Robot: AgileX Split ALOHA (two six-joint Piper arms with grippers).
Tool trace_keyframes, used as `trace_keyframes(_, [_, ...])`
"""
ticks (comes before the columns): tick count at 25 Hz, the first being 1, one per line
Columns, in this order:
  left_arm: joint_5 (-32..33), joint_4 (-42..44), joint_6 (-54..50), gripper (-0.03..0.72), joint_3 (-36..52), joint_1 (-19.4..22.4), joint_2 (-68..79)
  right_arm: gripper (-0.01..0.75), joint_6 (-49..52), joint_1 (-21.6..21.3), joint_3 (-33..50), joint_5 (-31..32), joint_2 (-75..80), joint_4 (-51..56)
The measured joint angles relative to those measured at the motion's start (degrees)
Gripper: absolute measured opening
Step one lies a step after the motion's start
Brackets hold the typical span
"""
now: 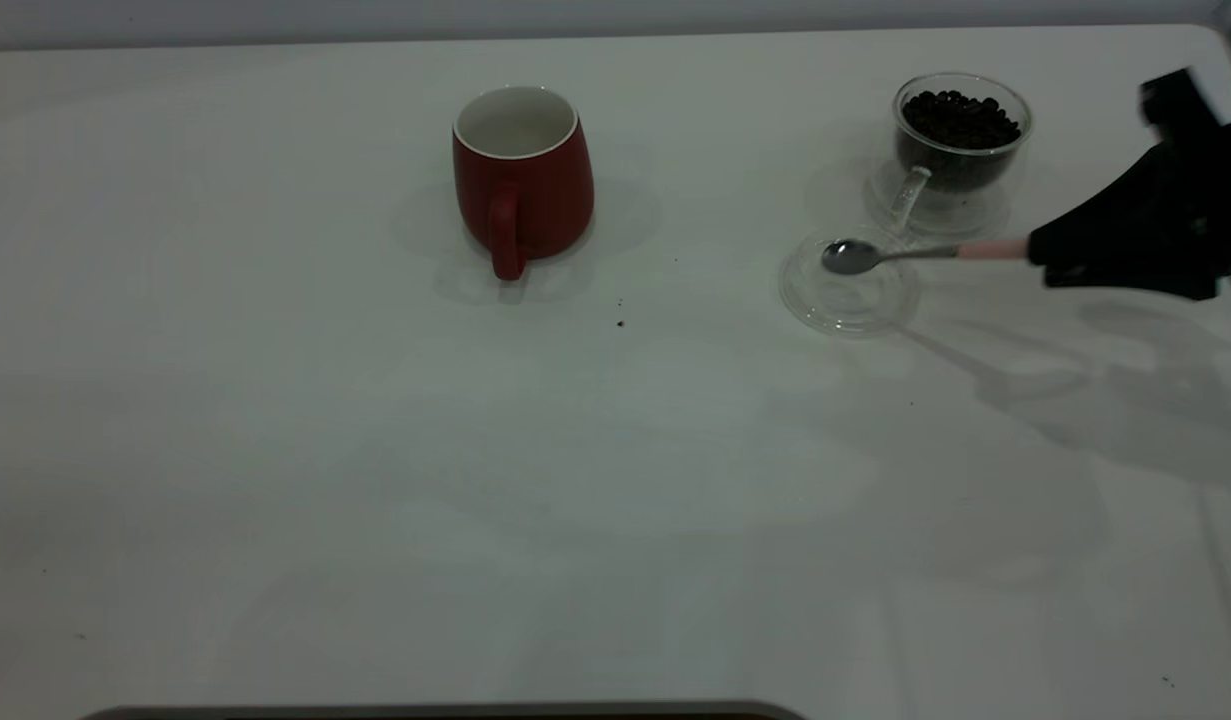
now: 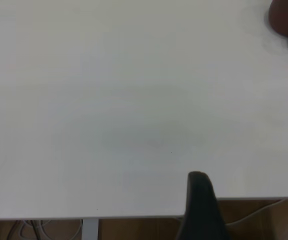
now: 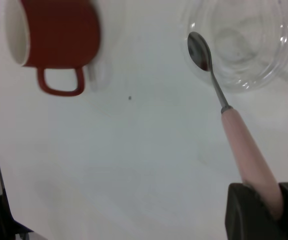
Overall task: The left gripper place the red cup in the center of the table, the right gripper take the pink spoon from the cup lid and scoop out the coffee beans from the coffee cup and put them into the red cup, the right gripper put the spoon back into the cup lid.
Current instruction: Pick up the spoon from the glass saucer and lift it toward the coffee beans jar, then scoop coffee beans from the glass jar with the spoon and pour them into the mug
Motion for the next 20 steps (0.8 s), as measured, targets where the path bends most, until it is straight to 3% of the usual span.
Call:
trace_keyframes(7, [0.0, 0.0, 0.0, 0.569, 0.0, 0.0, 0.0, 0.113, -0.7, -0.6, 0.7, -2.0, -11.9, -2.3])
trace_keyframes(12, [0.0, 0.0, 0.0, 0.569, 0.0, 0.0, 0.0, 0.113, 0.5, -0.6, -5.3, -5.1, -12.9, -7.4])
trace_keyframes(20, [0.0, 0.0, 0.0, 0.569, 0.0, 0.0, 0.0, 0.113, 10.9, -0.6, -14.9, -7.9, -9.4, -19.5])
